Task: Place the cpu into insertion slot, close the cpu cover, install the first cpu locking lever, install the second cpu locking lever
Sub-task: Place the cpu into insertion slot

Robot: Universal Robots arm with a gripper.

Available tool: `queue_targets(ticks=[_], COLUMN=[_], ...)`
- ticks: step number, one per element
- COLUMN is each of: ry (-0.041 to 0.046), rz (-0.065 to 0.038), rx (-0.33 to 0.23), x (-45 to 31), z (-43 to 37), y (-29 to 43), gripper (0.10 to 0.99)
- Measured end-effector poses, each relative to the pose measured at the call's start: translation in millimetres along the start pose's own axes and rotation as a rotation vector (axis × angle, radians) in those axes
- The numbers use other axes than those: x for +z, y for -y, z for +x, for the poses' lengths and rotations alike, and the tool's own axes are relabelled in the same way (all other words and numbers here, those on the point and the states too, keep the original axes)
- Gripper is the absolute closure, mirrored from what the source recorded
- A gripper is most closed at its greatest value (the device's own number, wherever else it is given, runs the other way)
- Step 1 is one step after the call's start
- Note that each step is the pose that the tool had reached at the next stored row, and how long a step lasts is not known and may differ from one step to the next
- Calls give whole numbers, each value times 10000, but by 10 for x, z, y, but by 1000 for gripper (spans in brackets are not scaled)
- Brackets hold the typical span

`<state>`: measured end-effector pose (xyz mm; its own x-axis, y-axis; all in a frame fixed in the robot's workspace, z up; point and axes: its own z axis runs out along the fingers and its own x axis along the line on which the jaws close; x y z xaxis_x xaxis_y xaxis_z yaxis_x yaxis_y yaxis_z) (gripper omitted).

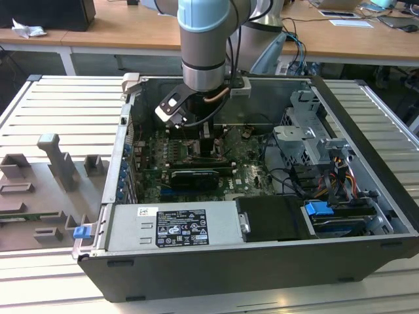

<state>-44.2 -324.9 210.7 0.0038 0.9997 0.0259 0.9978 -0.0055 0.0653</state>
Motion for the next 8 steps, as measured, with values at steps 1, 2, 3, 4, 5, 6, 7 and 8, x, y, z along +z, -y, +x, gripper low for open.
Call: queue_targets(ticks=[1,2,3,4,5,6,7,8], ry=[8,12,15,17,19,19,19,20], rz=[7,15,17,19,25,29,35,38], rx=[1,28,70,106,115,116,117,114], x=[6,16,21,25,32,36,41,44], z=[8,15,17,19,19,19,21,23], y=[0,0,0,0,1,-1,-3,-6], gripper=[557,557,557,557,557,557,557,557])
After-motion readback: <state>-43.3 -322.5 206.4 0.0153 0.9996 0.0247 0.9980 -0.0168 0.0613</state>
